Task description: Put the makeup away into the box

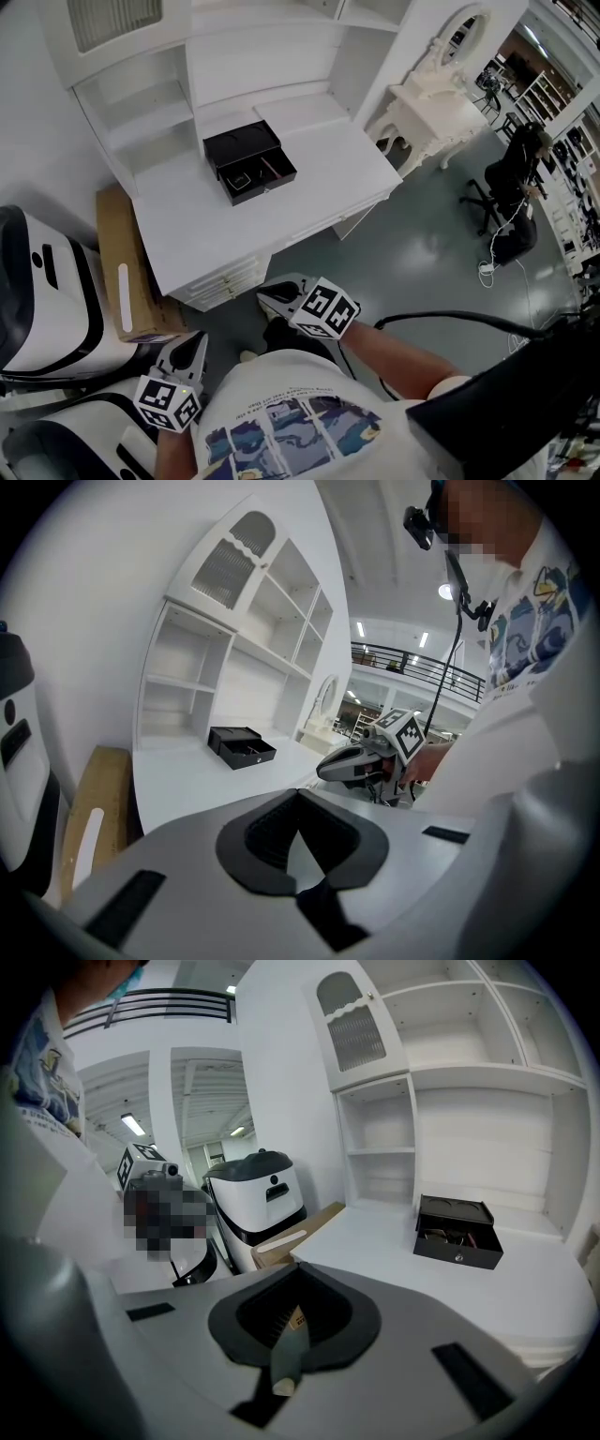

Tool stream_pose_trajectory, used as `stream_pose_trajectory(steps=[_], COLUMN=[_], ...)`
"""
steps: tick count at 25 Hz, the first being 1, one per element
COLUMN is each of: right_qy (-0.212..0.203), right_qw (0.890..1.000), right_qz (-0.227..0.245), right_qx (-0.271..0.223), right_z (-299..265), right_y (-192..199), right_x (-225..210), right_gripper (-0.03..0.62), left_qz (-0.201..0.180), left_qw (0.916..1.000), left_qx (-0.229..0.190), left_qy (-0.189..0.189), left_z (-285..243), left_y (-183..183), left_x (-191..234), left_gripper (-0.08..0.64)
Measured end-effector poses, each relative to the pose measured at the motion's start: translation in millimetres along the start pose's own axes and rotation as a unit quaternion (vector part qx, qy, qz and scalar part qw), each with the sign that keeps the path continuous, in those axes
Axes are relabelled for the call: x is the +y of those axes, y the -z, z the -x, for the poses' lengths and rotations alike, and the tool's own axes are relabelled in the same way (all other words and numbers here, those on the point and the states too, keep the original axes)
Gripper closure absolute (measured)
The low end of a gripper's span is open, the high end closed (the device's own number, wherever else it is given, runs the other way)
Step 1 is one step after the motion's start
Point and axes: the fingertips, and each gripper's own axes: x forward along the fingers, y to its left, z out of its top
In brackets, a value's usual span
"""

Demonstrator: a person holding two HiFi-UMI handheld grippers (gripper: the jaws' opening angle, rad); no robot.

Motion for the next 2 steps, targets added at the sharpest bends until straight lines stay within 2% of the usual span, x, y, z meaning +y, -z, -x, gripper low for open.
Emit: stream_pose_trajectory(steps=[2], right_qy=[-0.001], right_qw=[1.000], right_qz=[0.002], right_qx=[0.001], right_z=[-0.3], right_y=[2.2], right_x=[0.6], right_gripper=[0.568], left_qz=[0.001], left_qw=[1.0000], left_qx=[0.001], left_qy=[-0.001], left_z=[0.6], left_y=[3.6], left_x=[-0.7], left_gripper=[0.546])
